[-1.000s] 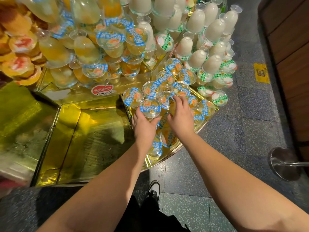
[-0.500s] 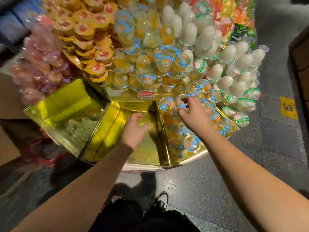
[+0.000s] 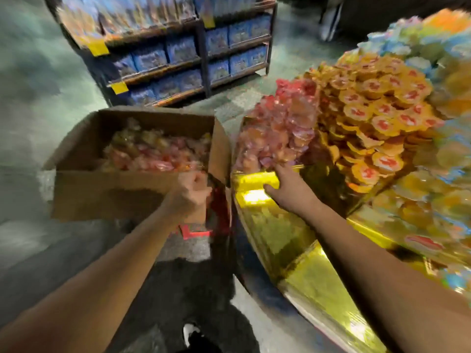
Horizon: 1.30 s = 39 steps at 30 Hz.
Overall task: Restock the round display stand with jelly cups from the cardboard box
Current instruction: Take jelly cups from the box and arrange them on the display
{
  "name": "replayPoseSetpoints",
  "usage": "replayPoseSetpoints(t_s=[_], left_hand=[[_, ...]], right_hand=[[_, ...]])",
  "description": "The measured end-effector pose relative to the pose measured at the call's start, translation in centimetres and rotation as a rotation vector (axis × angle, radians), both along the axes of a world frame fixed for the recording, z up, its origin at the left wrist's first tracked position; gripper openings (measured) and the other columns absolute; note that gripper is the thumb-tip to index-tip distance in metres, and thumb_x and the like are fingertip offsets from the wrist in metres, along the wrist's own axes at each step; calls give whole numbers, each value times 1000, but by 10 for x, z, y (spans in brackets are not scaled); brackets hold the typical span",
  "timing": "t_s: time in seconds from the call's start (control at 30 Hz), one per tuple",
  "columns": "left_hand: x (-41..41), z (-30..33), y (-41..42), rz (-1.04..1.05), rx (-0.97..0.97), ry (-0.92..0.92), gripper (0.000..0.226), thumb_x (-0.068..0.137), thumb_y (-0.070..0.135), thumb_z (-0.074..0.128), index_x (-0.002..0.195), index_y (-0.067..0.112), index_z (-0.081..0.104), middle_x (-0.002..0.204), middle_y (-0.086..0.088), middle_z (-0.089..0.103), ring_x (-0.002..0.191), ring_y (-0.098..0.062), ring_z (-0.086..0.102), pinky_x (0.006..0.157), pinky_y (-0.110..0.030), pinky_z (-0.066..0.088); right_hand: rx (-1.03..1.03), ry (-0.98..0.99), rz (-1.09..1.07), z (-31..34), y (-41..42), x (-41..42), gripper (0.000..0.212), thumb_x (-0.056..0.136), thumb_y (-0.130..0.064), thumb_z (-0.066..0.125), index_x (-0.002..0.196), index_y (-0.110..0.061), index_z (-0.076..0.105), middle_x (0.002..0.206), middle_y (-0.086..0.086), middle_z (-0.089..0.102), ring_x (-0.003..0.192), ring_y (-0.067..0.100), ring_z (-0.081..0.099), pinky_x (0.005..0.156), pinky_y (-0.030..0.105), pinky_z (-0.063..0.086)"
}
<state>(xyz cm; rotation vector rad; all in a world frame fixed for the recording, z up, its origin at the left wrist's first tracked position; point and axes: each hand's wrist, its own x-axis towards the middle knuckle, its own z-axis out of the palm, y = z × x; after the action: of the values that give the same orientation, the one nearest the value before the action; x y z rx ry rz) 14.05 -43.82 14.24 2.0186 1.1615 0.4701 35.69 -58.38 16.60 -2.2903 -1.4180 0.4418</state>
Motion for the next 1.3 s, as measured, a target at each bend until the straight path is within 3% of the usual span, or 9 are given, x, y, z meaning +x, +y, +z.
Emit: replayPoseSetpoints(t_s=[0.07, 0.13, 0.27, 0.5, 0.63, 0.87, 1.03, 1.2, 1.3], left_hand=[[-46, 4, 43, 13, -44, 47, 14, 91, 14, 67, 102, 15, 59, 99, 4, 57, 90, -23, 62, 68, -7, 40], [-90, 3, 83, 73, -100, 123, 21, 97, 20, 61, 117, 14, 58, 99, 4, 54, 87, -9, 57, 67, -9, 40], [-144, -5, 154, 121, -120, 216, 27, 98, 24, 61, 122, 13, 59, 117, -1, 58, 107, -18, 58, 84, -24, 42], [-161, -44, 231, 100, -136, 398, 34, 98, 23, 61, 128, 8, 56, 129, -9, 57, 116, -21, 55, 95, -27, 43], [-141, -64, 281, 82, -176, 418, 30, 97, 26, 60, 125, 17, 57, 122, 0, 59, 108, -15, 59, 93, -31, 51], [-67, -110, 397, 121, -184, 475, 13, 94, 29, 59, 106, 24, 61, 102, 3, 63, 87, -12, 63, 80, -36, 59], [-15, -152, 463, 49, -111, 567, 26, 93, 26, 57, 117, 17, 61, 115, 2, 58, 103, -17, 58, 91, -39, 54], [31, -180, 500, -96, -80, 672, 9, 92, 22, 51, 95, 14, 54, 101, -2, 53, 101, -25, 56, 90, -43, 50], [60, -200, 497, -158, -186, 597, 20, 93, 23, 52, 111, 15, 57, 116, -4, 57, 109, -25, 58, 92, -39, 50]], right_hand=[[-23, -3, 56, -7, 54, -34, 49, 92, -26, 63, 134, -4, 49, 136, 21, 45, 128, 35, 42, 102, 37, 34], [-35, -8, 102, -17, 103, -61, 44, 91, -26, 63, 128, -3, 54, 132, 20, 49, 127, 36, 43, 104, 40, 36], [-134, 2, 169, -36, 182, -99, 41, 92, -32, 60, 126, -9, 57, 121, 16, 57, 116, 35, 54, 97, 41, 43], [-349, 2, 228, -69, 272, -104, 42, 98, -34, 52, 136, -15, 51, 132, 8, 55, 123, 27, 52, 100, 36, 42], [-463, 16, 192, -96, 326, -77, 29, 97, -35, 53, 121, -20, 60, 119, 4, 61, 101, 23, 59, 83, 34, 49], [-426, 271, -182, -148, 450, -18, 42, 94, -35, 52, 131, -15, 51, 119, 8, 60, 95, 22, 58, 86, 37, 52], [-400, 415, -485, -195, 524, 7, 64, 92, -38, 52, 146, -10, 31, 141, 18, 42, 123, 38, 48, 103, 46, 41], [-352, 576, -742, -234, 563, 23, 77, 90, -37, 57, 150, -6, 20, 147, 22, 38, 131, 41, 43, 110, 47, 37], [-320, 642, -813, -252, 568, 29, 80, 91, -38, 58, 150, -1, 19, 146, 23, 41, 131, 41, 44, 110, 46, 37]])
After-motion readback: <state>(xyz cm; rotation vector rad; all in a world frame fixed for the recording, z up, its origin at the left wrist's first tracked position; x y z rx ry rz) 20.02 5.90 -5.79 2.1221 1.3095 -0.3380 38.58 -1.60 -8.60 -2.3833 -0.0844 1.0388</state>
